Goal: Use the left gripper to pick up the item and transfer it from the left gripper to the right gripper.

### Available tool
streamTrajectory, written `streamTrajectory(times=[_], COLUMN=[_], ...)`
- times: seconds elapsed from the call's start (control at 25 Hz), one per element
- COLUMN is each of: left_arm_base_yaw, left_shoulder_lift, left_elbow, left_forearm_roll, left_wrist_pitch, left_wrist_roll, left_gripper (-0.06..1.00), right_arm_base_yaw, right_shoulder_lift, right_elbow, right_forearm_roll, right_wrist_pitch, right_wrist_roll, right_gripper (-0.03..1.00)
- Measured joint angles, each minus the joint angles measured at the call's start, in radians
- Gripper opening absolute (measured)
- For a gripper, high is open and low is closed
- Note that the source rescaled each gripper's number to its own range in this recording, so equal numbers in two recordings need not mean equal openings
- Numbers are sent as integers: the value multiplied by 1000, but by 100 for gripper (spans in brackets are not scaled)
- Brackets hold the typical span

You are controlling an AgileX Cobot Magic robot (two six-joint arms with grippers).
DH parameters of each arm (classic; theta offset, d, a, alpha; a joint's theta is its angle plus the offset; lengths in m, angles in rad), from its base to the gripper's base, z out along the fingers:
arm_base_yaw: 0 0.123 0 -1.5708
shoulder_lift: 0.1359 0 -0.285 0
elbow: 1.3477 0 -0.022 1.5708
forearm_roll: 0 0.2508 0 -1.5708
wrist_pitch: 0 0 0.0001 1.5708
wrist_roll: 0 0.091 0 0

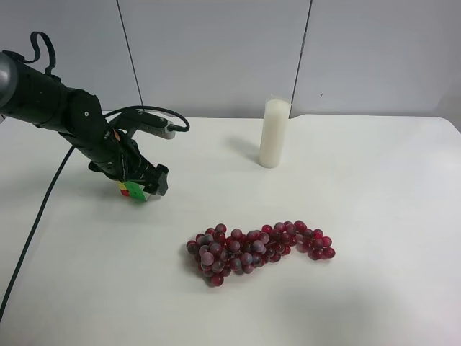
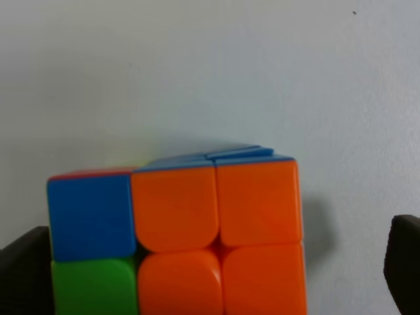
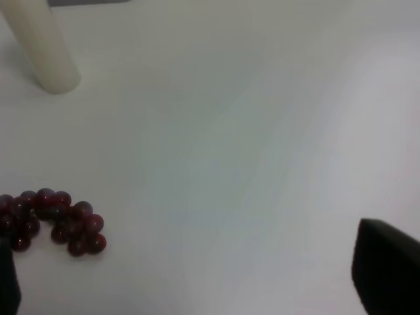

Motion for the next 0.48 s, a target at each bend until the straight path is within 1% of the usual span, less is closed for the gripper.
streamTrajectory(times=[0.24,0.36,0.48], left_arm_base_yaw=[0,0,0], left_shoulder_lift=[0,0,0], left_elbow=[0,0,0], left_forearm_roll=[1,1,1], left_wrist_pitch=[0,0,0], left_wrist_roll=[32,44,51], left_gripper=[74,62,58], right_arm_base_yaw=[0,0,0], right_shoulder_lift=[0,0,0], right_elbow=[0,0,0], right_forearm_roll=[0,0,0], right_wrist_pitch=[0,0,0], right_wrist_roll=[0,0,0], right_gripper=[100,100,100])
